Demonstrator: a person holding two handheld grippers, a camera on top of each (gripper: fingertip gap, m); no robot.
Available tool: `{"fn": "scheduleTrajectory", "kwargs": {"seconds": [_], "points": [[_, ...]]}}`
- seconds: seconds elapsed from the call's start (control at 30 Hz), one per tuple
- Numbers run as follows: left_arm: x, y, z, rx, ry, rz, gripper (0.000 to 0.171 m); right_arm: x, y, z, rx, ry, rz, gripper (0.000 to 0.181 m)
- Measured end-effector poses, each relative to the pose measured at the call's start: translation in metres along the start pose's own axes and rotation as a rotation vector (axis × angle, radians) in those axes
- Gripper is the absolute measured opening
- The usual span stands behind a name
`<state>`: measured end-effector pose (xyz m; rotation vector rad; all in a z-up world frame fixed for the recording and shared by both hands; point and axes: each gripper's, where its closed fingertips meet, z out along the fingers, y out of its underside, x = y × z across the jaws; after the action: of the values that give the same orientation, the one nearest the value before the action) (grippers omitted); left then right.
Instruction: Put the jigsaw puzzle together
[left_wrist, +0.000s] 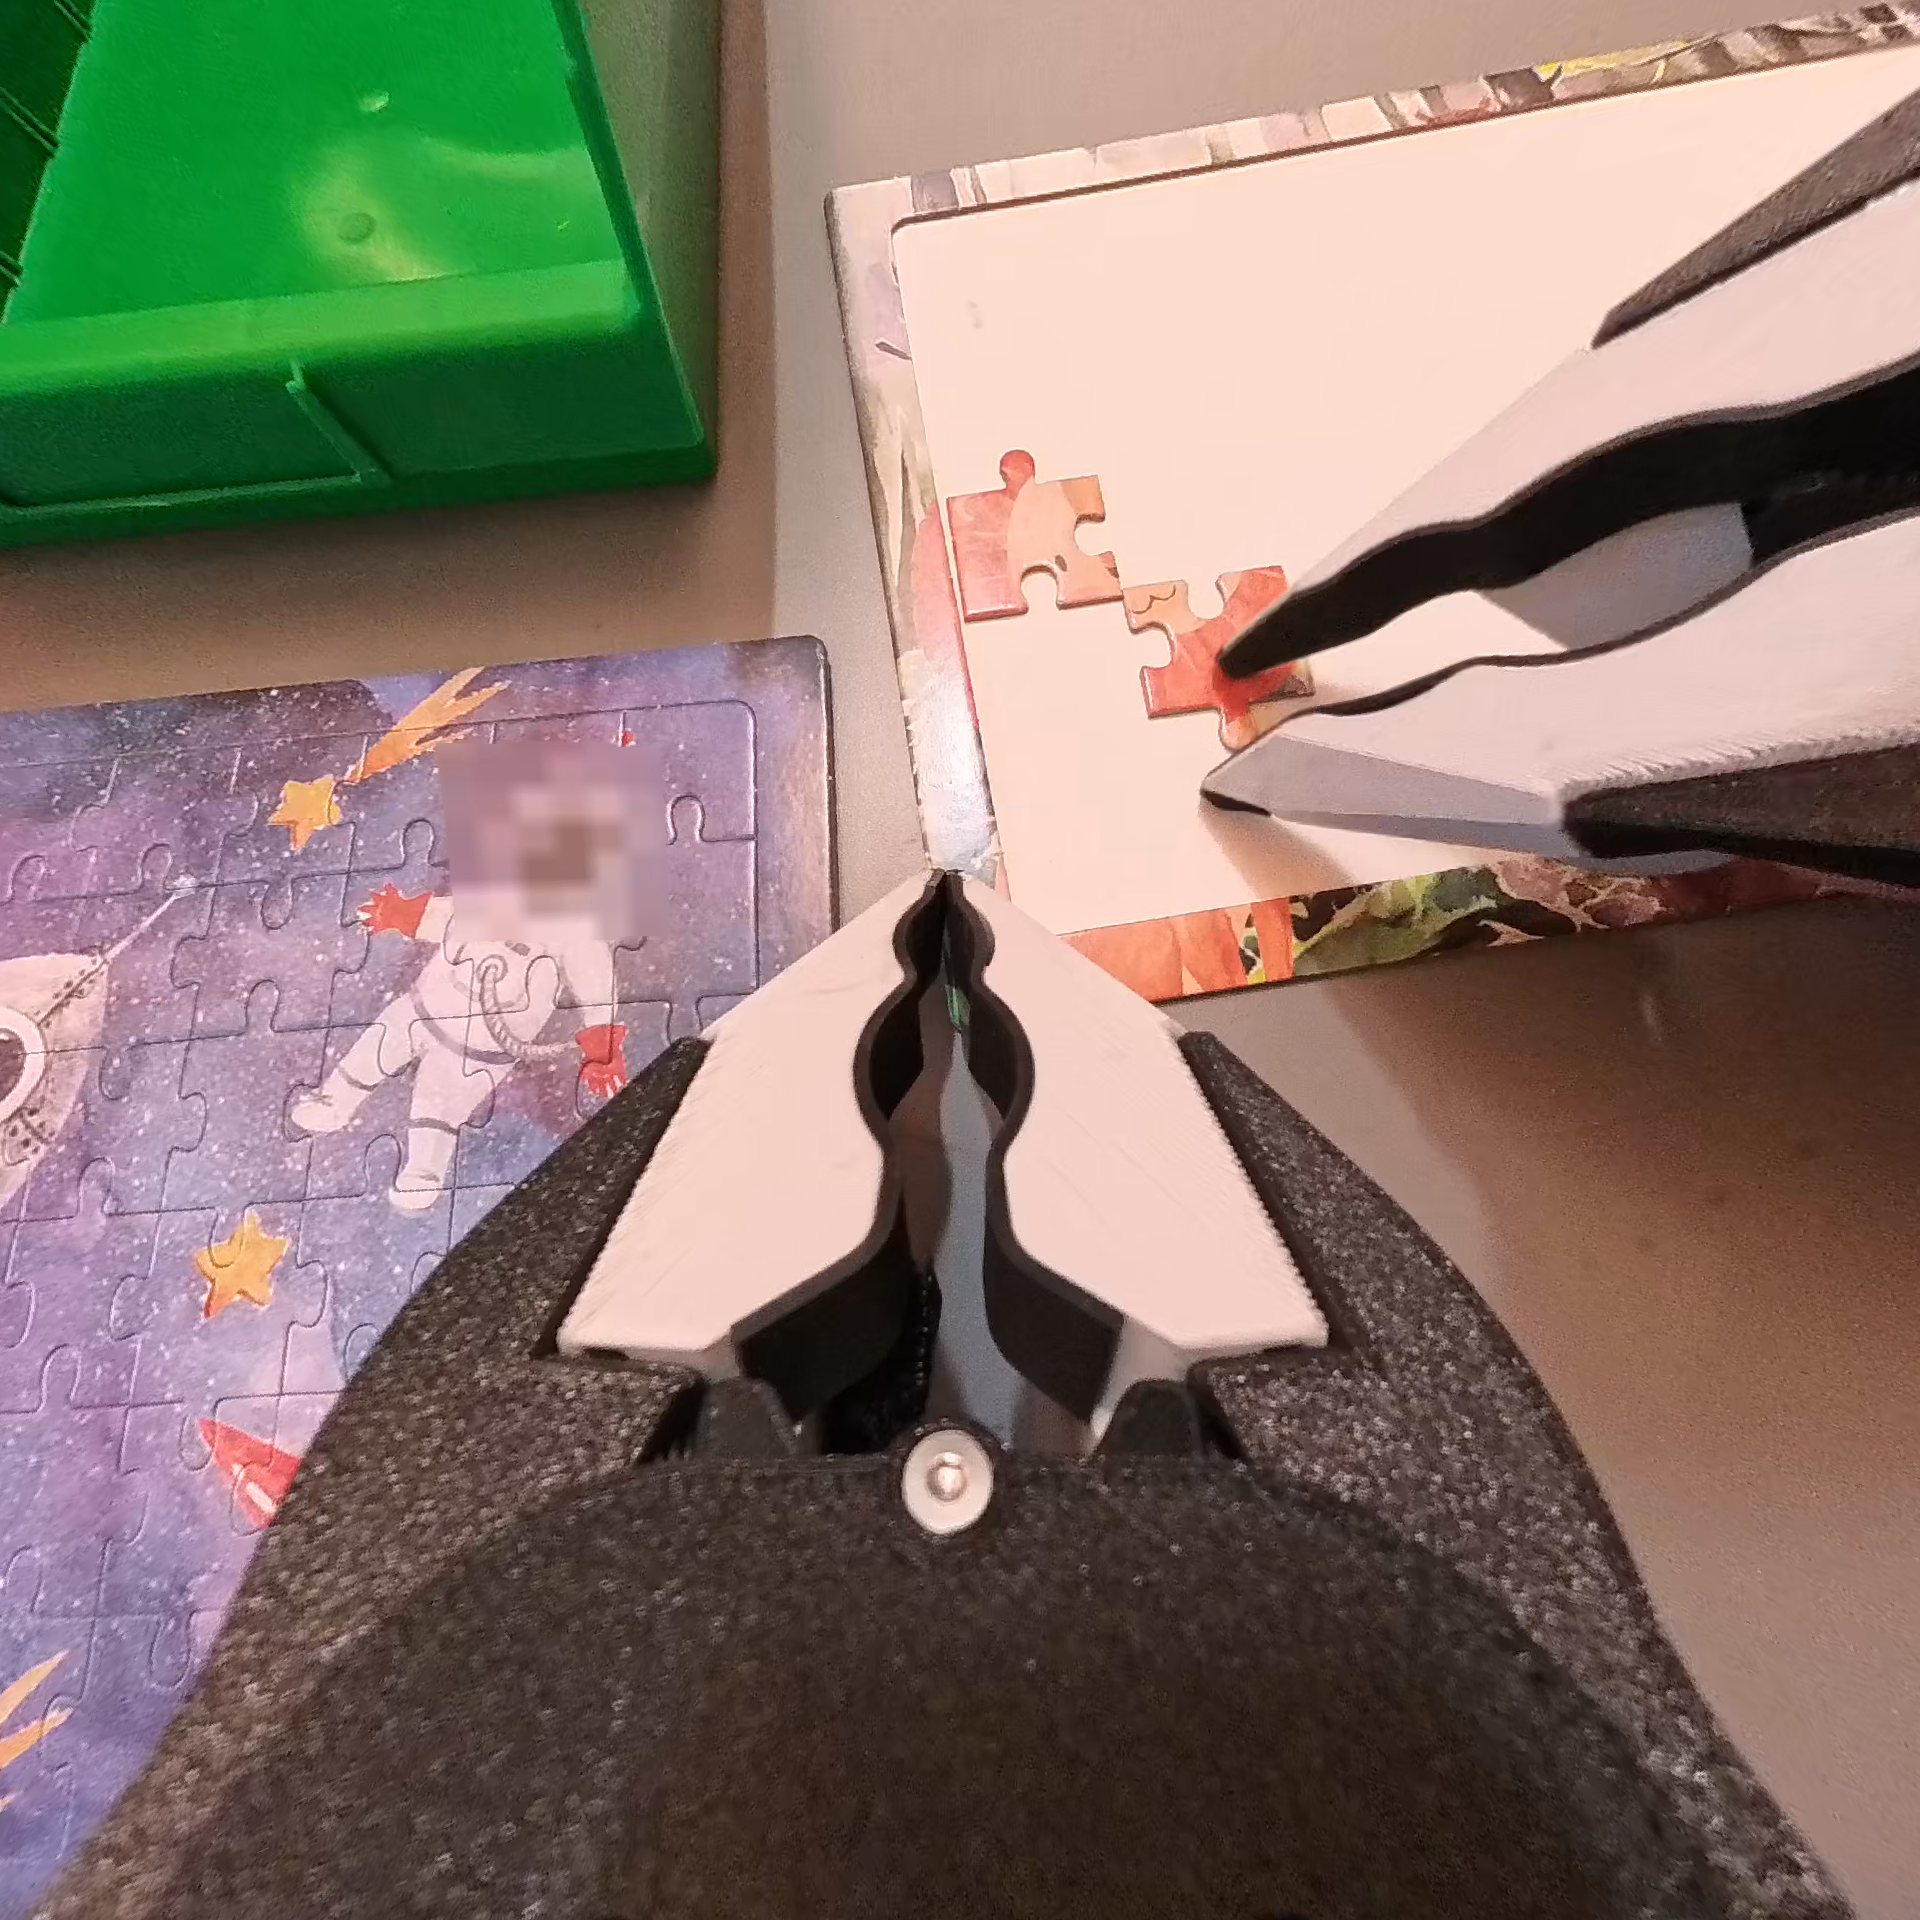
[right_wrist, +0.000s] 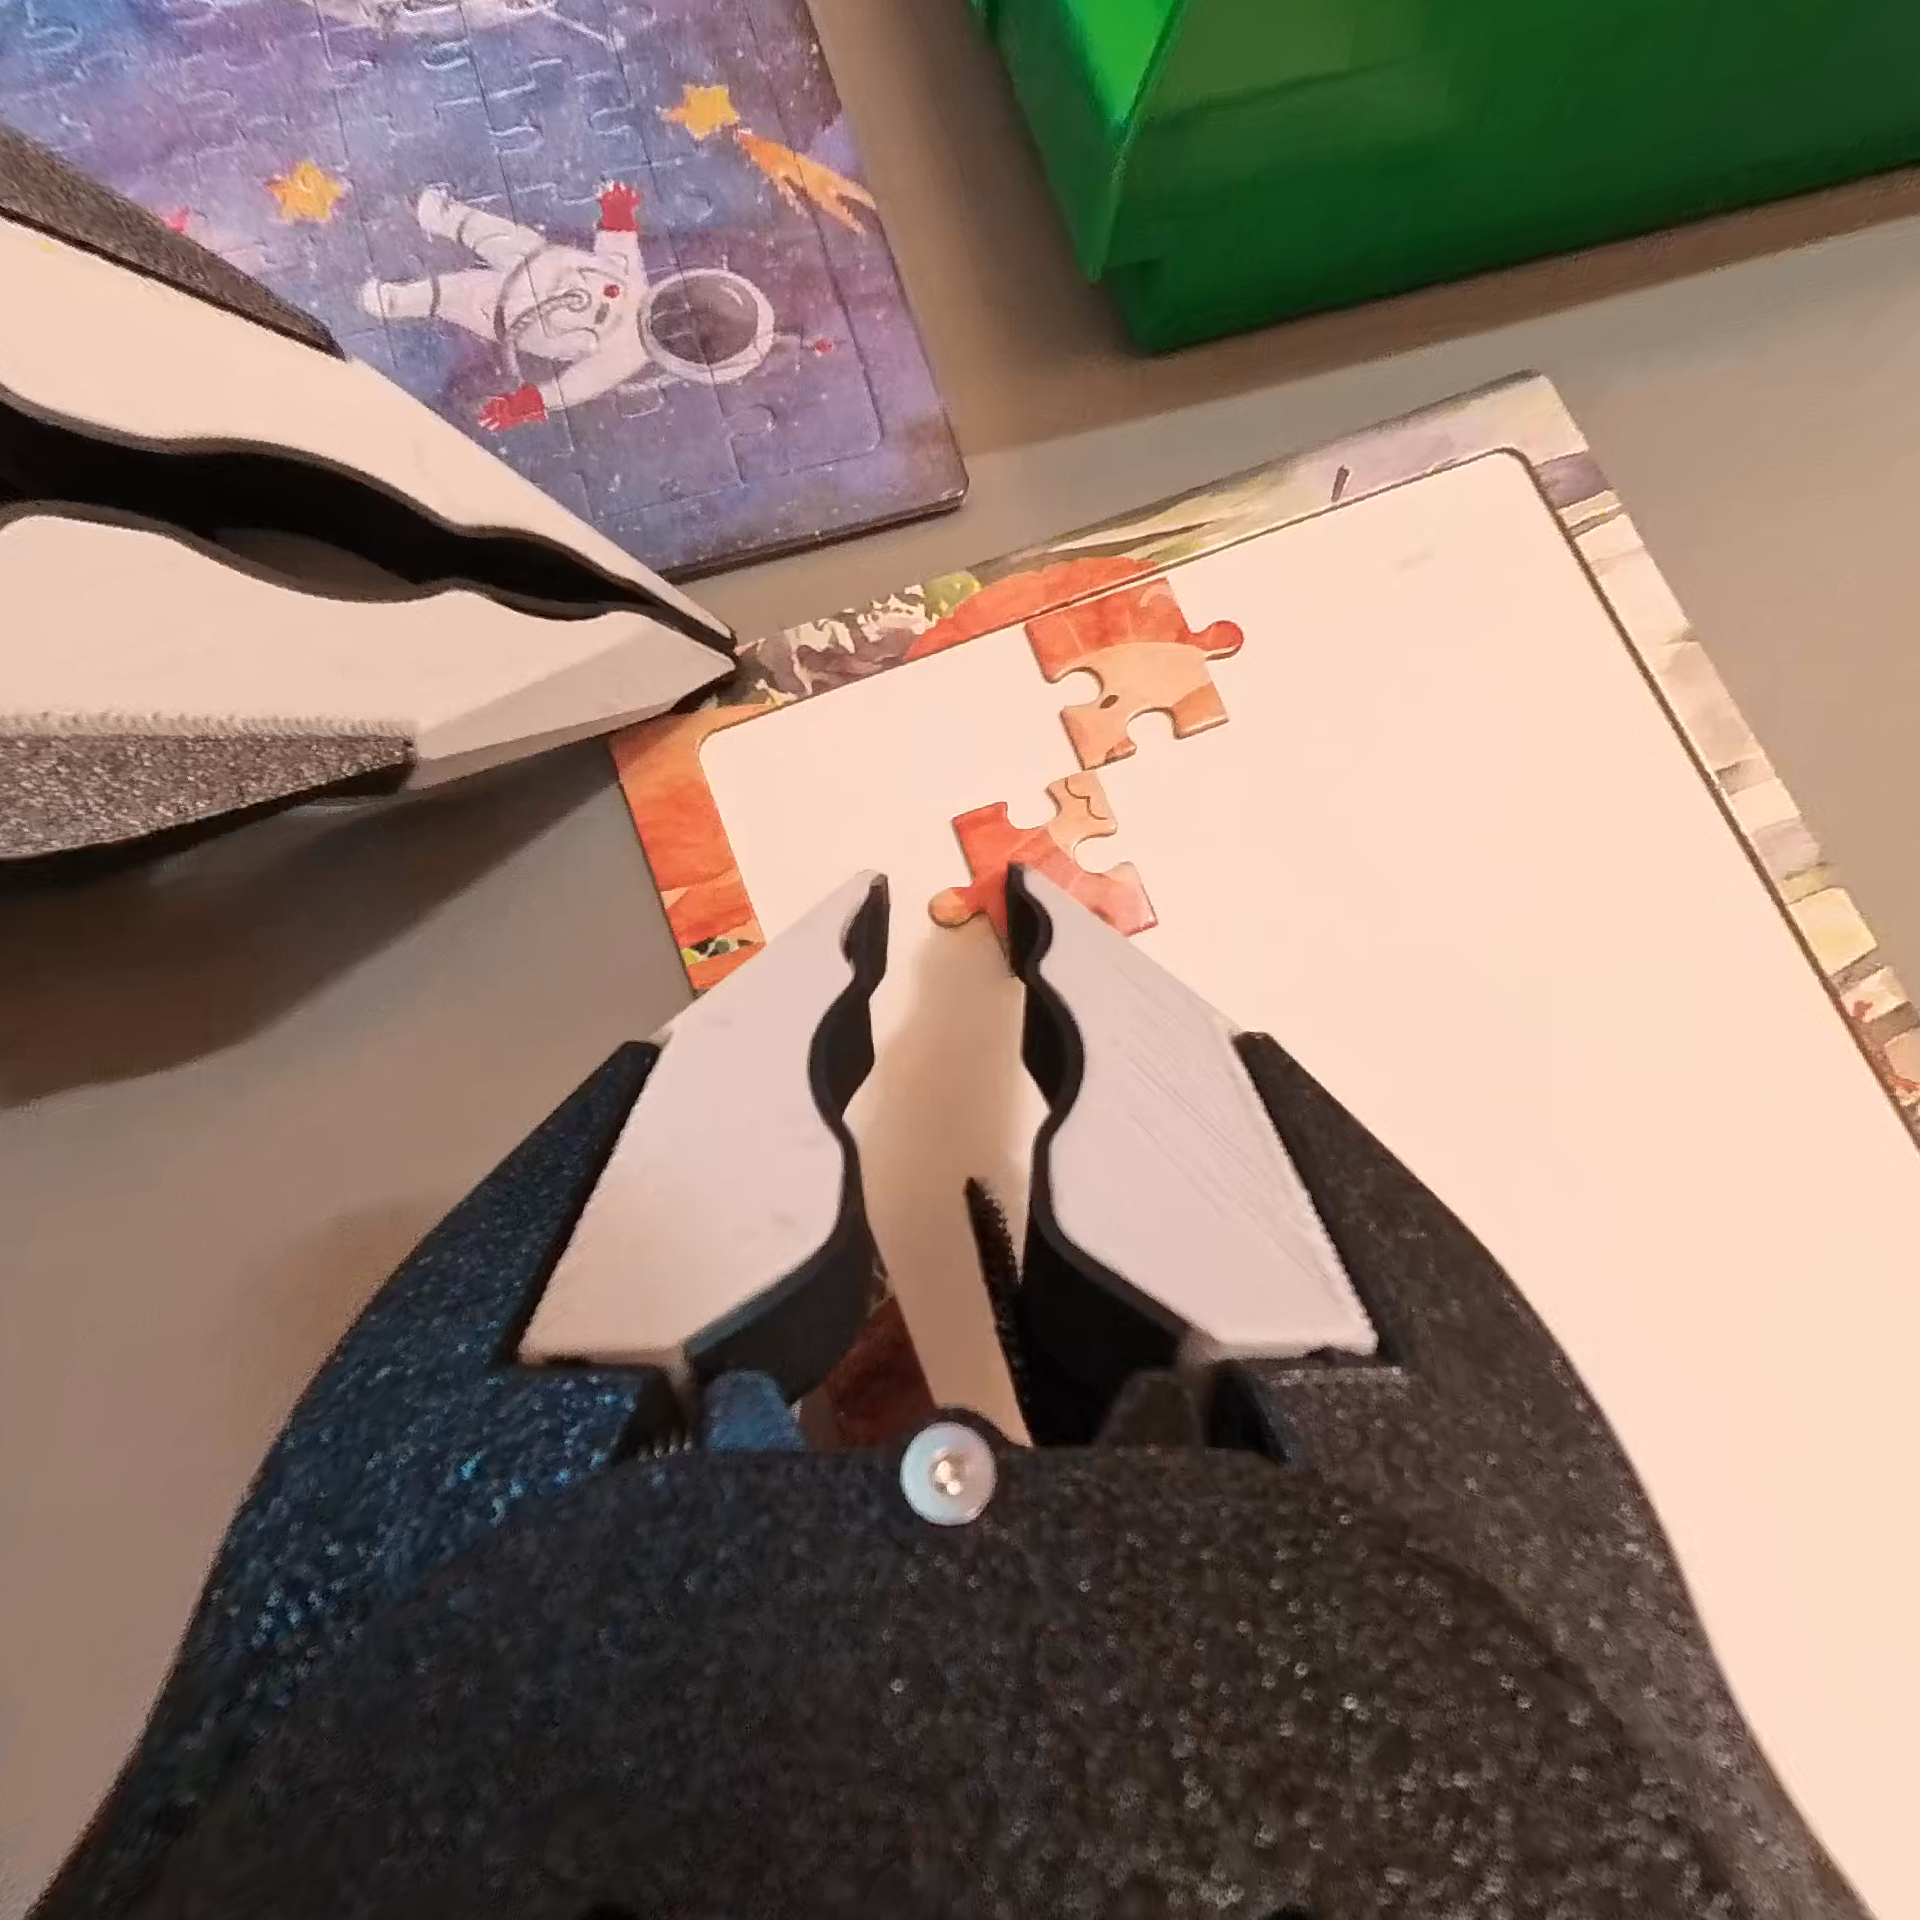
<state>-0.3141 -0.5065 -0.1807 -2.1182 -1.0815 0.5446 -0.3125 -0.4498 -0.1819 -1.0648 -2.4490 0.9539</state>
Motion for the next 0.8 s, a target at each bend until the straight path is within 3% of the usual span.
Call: {"fn": "scheduleTrajectory", "kwargs": {"seconds": [0.8], "points": [[0.0,0.0,0.0,0.0,-0.004,0.006,0.0,0.015,0.001,-0.004,0.013,0.009,0.073,0.023]]}}
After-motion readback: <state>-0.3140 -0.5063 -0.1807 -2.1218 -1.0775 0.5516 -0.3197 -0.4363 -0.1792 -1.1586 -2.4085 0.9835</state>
